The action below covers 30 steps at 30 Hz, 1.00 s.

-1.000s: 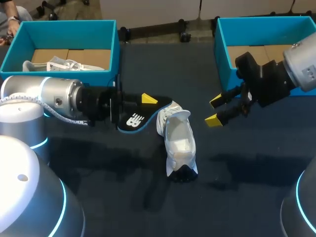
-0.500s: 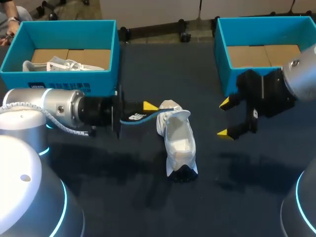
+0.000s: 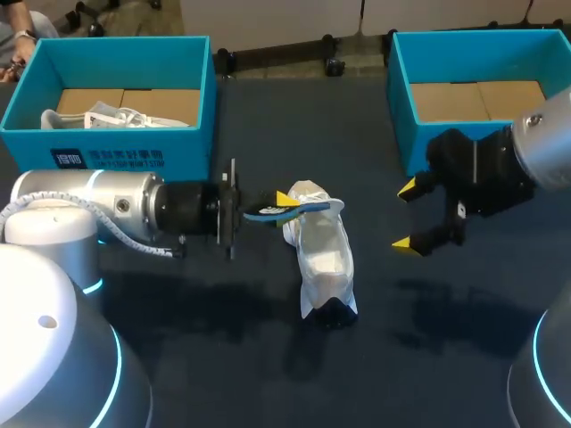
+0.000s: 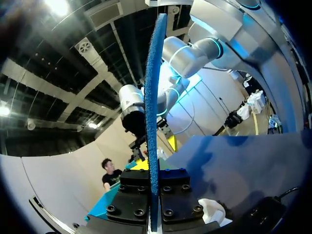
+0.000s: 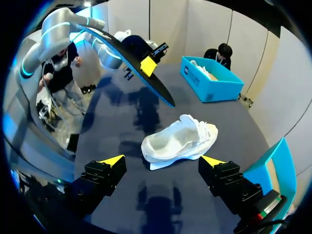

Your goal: Take the shoe out of the shoebox, open the shoe tongue, remove and reinsert the insole, then place the shoe into the shoebox

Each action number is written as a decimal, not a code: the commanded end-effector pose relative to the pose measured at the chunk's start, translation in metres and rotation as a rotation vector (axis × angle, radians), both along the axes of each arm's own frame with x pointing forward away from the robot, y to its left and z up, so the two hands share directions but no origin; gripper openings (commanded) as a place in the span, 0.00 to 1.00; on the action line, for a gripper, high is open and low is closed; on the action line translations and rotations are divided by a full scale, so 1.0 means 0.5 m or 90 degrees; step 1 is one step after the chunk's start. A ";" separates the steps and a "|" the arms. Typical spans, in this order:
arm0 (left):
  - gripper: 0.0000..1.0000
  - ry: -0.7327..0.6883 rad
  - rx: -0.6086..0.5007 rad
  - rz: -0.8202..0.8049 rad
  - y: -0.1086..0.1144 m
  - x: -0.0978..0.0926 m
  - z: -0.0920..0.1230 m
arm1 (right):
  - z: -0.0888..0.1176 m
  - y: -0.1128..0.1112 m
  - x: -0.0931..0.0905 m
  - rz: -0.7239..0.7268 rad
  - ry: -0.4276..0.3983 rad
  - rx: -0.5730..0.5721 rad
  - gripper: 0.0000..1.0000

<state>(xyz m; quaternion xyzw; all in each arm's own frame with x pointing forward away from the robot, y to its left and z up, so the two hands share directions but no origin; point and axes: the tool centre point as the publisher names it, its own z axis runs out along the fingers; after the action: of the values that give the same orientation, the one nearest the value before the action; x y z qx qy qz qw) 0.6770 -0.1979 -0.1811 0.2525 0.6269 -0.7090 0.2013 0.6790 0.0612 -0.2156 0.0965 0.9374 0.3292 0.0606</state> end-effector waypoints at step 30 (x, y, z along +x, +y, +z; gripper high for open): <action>0.00 0.039 0.021 0.031 -0.003 -0.027 -0.097 | -0.137 0.040 0.093 0.108 -0.093 -0.150 1.00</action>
<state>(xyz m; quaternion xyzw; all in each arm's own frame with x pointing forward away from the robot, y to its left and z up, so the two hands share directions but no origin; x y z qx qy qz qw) 0.6638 -0.1980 -0.2256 0.2201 0.6522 -0.6991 0.1936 0.7078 0.0637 -0.2755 -0.0126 0.9615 0.2425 0.1287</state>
